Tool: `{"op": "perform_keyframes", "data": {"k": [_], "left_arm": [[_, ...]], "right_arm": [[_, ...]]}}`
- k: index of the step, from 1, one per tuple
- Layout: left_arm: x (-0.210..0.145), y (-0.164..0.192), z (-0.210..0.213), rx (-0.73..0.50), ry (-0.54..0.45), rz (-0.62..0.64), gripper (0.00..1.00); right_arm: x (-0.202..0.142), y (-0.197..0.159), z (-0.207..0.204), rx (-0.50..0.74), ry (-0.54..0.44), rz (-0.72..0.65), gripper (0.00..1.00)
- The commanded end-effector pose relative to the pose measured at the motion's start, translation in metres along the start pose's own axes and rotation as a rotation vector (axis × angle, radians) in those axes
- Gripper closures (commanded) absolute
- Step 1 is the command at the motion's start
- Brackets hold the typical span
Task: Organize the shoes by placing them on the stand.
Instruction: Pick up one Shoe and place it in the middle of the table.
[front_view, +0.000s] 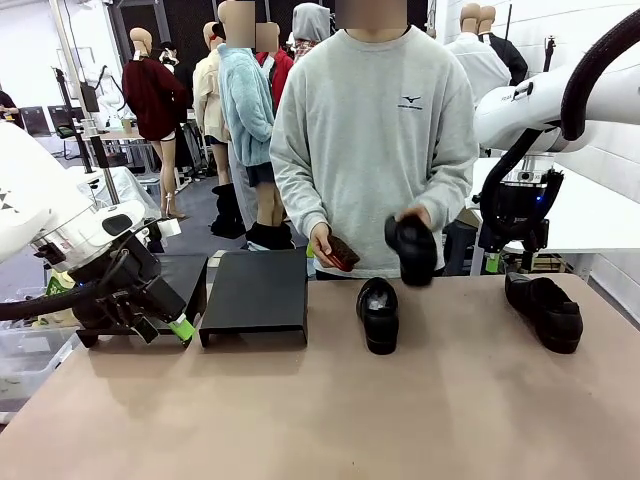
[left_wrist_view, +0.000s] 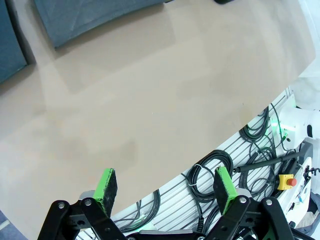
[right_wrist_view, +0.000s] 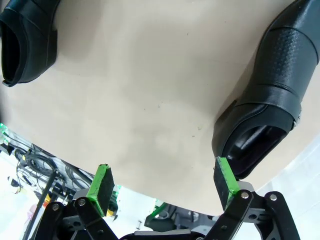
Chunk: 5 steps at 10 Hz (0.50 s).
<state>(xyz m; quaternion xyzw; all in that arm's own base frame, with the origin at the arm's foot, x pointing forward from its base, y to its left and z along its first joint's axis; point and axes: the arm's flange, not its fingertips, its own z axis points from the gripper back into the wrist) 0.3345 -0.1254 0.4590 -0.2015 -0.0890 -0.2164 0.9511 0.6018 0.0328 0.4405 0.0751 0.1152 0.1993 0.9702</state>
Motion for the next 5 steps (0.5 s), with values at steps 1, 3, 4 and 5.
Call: {"op": "perform_keyframes", "data": {"k": [1, 3, 4, 5], "left_arm": [[-0.0019, 0.0008, 0.0012, -0.009, 0.003, 0.011, 0.0], [-0.0019, 0.0008, 0.0012, -0.009, 0.003, 0.011, 0.0], [-0.0019, 0.0008, 0.0012, -0.009, 0.003, 0.011, 0.0], [-0.0019, 0.0008, 0.0012, -0.009, 0.003, 0.011, 0.0]], "right_arm": [[0.0005, -0.0005, -0.0036, -0.007, -0.003, -0.004, 0.0], [0.0005, -0.0005, -0.0036, -0.007, -0.003, -0.004, 0.0], [0.0, 0.0001, 0.0, 0.0, 0.0, 0.0, 0.0], [-0.0088, 0.0008, -0.0051, -0.032, -0.041, -0.053, 0.0]]}}
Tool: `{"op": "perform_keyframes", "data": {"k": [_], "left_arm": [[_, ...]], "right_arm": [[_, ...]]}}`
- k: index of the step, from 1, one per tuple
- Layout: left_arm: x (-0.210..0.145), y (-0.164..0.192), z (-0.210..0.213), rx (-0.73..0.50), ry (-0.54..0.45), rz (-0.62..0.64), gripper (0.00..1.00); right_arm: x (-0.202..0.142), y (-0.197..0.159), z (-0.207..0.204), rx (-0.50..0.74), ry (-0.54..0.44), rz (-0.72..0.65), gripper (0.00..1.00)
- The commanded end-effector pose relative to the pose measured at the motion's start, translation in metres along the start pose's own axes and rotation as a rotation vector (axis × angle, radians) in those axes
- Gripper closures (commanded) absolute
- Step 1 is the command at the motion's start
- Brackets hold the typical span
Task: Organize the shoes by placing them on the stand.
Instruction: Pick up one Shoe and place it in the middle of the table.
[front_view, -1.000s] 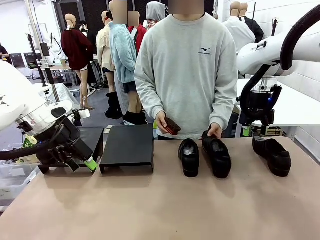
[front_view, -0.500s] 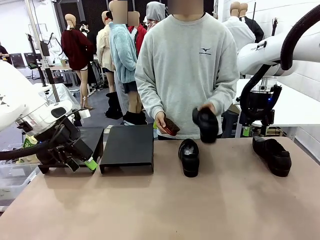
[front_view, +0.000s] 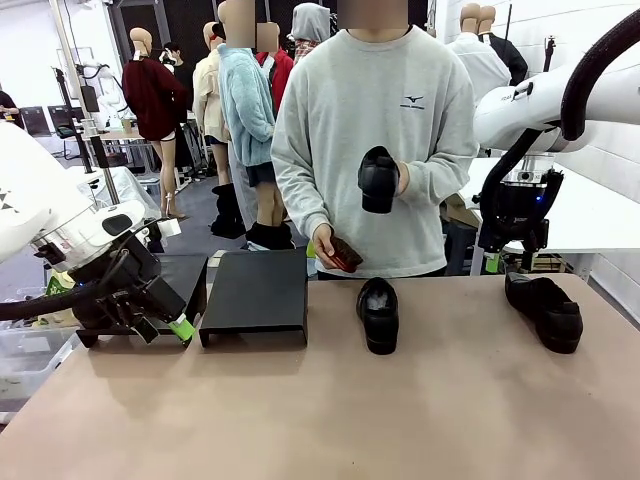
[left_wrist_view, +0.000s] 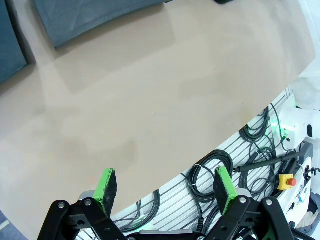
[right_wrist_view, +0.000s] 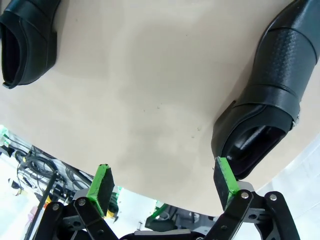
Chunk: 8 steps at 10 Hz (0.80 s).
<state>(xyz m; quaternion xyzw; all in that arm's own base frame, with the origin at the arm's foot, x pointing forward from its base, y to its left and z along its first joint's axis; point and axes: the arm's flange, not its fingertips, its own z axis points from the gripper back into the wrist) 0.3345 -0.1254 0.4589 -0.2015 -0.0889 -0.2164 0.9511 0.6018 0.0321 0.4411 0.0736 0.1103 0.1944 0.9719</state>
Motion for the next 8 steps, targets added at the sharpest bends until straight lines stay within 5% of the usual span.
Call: {"op": "perform_keyframes", "data": {"k": [1, 8], "left_arm": [[-0.002, 0.001, 0.001, -0.009, 0.003, 0.011, 0.0], [-0.002, 0.001, 0.001, -0.009, 0.003, 0.011, 0.0]], "right_arm": [[-0.019, -0.001, -0.011, -0.04, -0.064, -0.103, 0.0], [-0.023, -0.035, -0.048, -0.095, -0.095, -0.271, 0.0]]}}
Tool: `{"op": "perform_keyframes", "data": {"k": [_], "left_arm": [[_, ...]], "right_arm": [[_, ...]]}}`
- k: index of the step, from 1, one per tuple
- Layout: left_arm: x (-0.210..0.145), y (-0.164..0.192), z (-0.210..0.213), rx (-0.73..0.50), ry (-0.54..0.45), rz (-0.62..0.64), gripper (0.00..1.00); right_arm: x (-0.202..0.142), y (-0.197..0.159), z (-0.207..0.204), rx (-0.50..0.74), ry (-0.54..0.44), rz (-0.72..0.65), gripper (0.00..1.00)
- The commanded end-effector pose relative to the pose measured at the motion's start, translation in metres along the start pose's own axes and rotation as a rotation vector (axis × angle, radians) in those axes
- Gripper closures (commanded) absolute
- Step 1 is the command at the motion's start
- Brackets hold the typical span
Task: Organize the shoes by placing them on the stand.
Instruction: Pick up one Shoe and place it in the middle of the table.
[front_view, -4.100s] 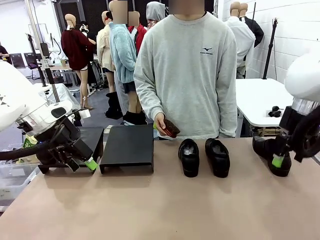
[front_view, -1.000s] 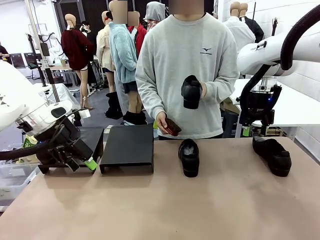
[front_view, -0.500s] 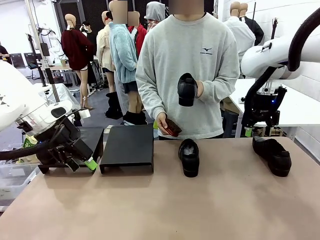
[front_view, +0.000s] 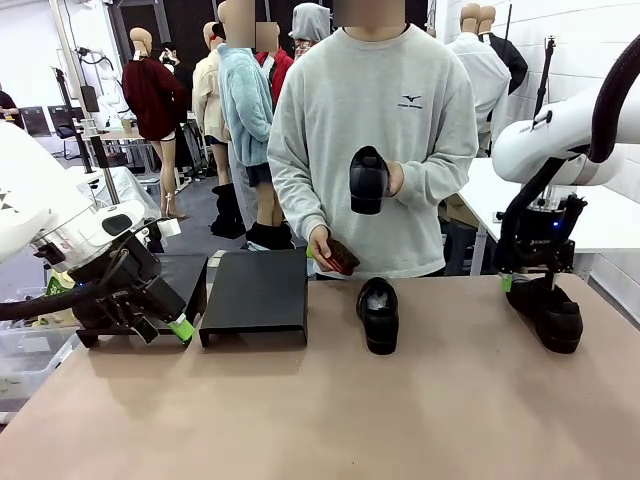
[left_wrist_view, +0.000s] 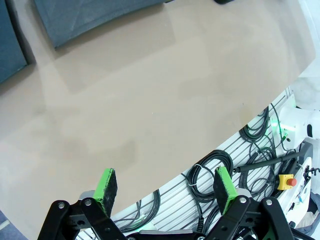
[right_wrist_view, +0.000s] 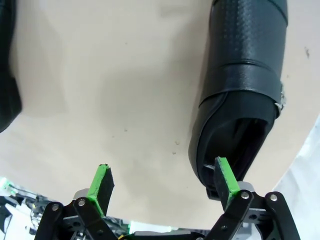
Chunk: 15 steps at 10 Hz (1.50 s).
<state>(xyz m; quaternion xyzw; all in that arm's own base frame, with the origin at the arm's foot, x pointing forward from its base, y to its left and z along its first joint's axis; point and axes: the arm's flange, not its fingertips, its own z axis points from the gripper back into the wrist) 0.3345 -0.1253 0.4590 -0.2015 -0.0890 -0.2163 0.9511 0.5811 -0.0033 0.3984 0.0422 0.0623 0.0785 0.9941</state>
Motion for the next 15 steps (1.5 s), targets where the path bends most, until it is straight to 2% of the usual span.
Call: {"op": "perform_keyframes", "data": {"k": [1, 8, 9, 11, 15], "left_arm": [[-0.002, 0.001, 0.001, -0.009, 0.003, 0.01, 0.0], [-0.002, 0.001, 0.001, -0.009, 0.003, 0.01, 0.0], [-0.002, 0.001, 0.001, -0.009, 0.003, 0.01, 0.0], [-0.002, 0.001, 0.001, -0.009, 0.003, 0.01, 0.0], [-0.002, 0.001, 0.001, -0.009, 0.003, 0.01, 0.0]], "right_arm": [[0.005, -0.007, -0.012, -0.041, 0.011, -0.047, 0.0], [0.008, -0.009, -0.038, -0.048, 0.012, -0.094, 0.0], [0.008, -0.009, -0.041, -0.061, 0.007, -0.107, 0.04], [0.007, -0.012, -0.043, -0.071, 0.009, -0.12, 0.31], [0.012, -0.015, -0.049, -0.09, 0.018, -0.146, 0.99]]}}
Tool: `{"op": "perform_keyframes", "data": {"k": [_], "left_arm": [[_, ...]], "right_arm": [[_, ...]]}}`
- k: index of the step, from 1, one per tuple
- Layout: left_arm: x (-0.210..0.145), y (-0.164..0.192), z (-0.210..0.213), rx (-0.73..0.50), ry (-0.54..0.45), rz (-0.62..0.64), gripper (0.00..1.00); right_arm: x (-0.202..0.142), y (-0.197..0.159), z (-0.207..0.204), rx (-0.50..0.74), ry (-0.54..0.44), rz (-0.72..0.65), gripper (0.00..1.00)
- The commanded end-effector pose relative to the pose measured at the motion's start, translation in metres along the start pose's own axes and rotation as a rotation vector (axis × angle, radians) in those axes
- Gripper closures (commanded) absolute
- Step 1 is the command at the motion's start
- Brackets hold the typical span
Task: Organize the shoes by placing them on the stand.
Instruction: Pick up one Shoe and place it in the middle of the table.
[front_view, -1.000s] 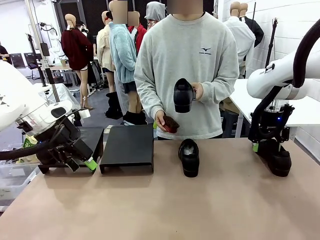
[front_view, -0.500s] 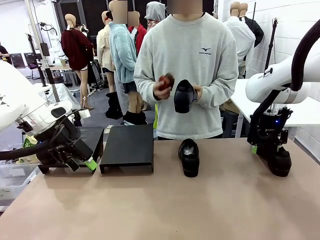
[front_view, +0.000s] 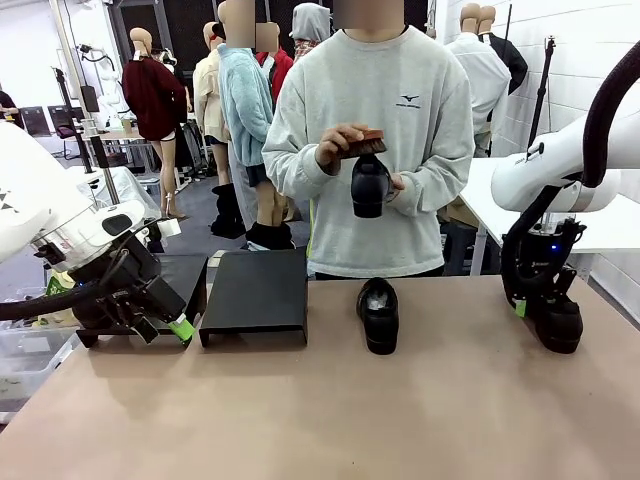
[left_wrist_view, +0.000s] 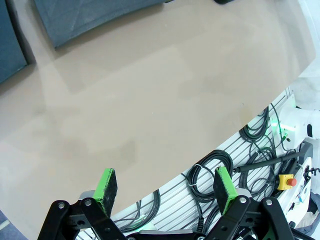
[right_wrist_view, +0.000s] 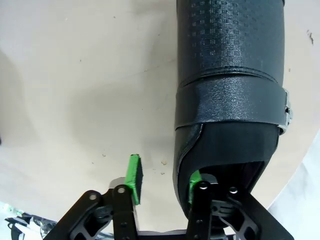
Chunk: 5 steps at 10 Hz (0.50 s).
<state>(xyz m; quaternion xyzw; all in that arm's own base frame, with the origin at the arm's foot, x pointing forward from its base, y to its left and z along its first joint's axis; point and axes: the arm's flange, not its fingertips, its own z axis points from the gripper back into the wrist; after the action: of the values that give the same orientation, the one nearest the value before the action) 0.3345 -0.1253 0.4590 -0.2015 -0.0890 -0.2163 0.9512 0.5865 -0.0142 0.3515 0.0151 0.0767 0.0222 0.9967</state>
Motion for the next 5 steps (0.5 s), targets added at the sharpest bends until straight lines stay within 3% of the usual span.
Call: {"op": "perform_keyframes", "data": {"k": [1, 5], "left_arm": [[-0.0018, 0.0007, 0.0011, -0.009, 0.003, 0.01, 0.0], [-0.0018, 0.0007, 0.0011, -0.009, 0.003, 0.01, 0.0]], "right_arm": [[0.0038, 0.0003, -0.006, -0.053, -0.012, -0.033, 1.0], [0.0058, -0.0019, -0.009, -0.068, -0.006, -0.056, 1.0]]}}
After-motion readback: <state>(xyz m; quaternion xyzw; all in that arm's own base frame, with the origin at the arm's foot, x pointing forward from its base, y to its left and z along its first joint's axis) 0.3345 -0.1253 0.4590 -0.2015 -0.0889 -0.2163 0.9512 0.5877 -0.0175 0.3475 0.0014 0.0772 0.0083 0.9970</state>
